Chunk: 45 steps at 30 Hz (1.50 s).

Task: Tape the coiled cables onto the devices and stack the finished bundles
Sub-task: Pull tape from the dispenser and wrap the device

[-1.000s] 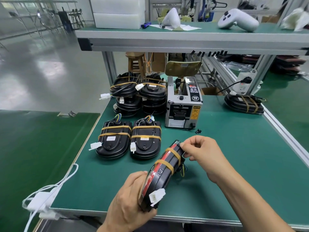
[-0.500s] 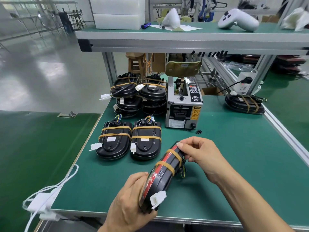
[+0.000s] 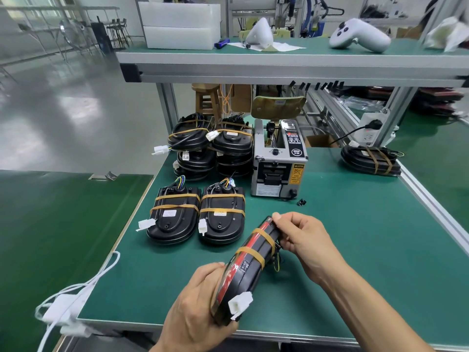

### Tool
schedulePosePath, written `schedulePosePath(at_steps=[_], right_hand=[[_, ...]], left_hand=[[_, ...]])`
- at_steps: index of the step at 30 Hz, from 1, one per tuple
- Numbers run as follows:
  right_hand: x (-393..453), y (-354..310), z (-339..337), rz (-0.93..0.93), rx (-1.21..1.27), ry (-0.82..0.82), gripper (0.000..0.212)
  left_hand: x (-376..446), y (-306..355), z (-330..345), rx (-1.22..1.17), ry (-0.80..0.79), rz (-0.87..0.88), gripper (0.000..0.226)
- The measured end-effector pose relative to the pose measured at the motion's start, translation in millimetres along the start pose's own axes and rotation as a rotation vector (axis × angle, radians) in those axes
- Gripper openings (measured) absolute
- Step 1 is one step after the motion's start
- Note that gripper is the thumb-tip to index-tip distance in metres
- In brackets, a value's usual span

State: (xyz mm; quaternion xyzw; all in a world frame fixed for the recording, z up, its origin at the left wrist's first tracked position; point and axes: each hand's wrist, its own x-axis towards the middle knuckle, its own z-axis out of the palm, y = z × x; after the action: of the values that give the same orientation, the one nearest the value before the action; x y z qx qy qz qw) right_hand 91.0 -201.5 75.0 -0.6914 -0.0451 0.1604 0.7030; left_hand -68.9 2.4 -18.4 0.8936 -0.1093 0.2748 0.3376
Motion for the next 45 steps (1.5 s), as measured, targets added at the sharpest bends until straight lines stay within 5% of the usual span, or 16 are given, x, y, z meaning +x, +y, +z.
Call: schedulePosePath(at_steps=[6,11,18,25,28,32,45], right_hand=[[-2,-2,-2,-0.014,-0.029,-0.036,0.013],[-4,3,-4,-0.035,-0.044,-0.058,0.035],[1,6,-7,-0.033,0.000,-0.041,0.021],[3,10,-4,0.028,0.052,0.049,0.041],[-8,13,-3,-0.068,-0.144,0.040,0.048],[-29,15,4,-0.176,-0.247,-0.209,0.037],[-46,-4,7,-0.467,-0.625,-0.083,0.076]], left_hand=[[0,-2,-4,-0.019,-0.062,0.012,0.073],[3,3,-5,-0.029,-0.035,0.040,0.065],[-2,-9,2,-0.011,-0.020,0.035,0.072],[-4,-10,6,-0.030,0.012,0.020,0.071],[-3,-9,5,-0.031,0.018,0.000,0.069],[2,-5,6,0.023,0.050,0.019,0.061],[23,12,-6,0.108,-0.278,-0.069,0.086]])
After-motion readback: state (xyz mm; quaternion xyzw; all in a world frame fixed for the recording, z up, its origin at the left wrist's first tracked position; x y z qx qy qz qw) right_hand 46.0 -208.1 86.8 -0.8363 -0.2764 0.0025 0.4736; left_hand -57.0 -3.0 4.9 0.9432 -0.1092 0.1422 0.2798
